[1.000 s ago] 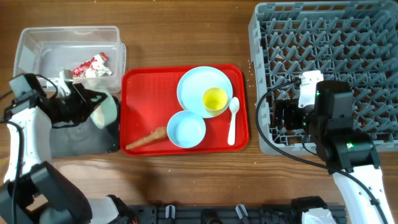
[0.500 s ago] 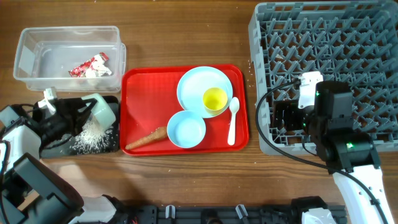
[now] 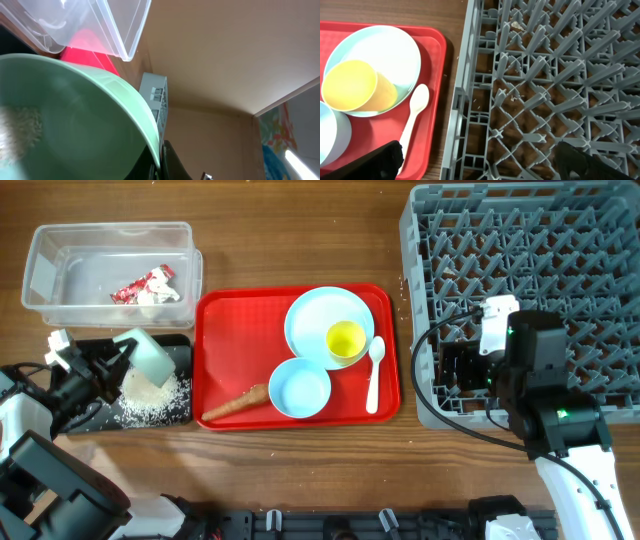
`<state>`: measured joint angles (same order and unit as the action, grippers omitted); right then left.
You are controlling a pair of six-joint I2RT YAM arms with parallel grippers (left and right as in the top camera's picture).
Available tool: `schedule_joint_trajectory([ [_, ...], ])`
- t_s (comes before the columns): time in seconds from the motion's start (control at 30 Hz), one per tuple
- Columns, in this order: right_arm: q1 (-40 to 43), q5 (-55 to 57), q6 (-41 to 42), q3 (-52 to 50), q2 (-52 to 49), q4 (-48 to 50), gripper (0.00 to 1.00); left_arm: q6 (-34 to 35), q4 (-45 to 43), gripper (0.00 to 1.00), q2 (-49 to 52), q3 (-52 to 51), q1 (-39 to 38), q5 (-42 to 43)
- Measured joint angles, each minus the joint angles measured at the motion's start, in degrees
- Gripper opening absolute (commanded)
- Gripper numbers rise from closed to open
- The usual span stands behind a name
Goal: Sort waste into correct bins and load items into the dishwasher rack
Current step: 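Tip the green bowl over the black tray to pour out the rice, then set the empty green bowl back on the red tray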
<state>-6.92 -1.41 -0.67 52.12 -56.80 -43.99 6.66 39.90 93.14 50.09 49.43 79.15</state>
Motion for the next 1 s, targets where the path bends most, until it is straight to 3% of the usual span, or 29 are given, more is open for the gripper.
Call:
schedule_joint_trajectory([
  [0.53, 0.0, 0.0, 0.0, 0.0, 0.0, -1.29, 1.0, -1.05, 2.01, 0.04, 1.16, -0.04, 0.61, 7.85],
  [0.83, 0.0, 0.02, 0.0, 0.0, 0.0, -1.84, 1.0, -1.07, 5.27, 0.04, 0.66, -0.04, 0.5, 8.22],
  [1.0, 0.0, 0.0, 0.0, 0.0, 0.0, -1.86, 1.0, -1.05, 5.7, 0.04, -7.43, -0.04, -9.42, 5.38],
])
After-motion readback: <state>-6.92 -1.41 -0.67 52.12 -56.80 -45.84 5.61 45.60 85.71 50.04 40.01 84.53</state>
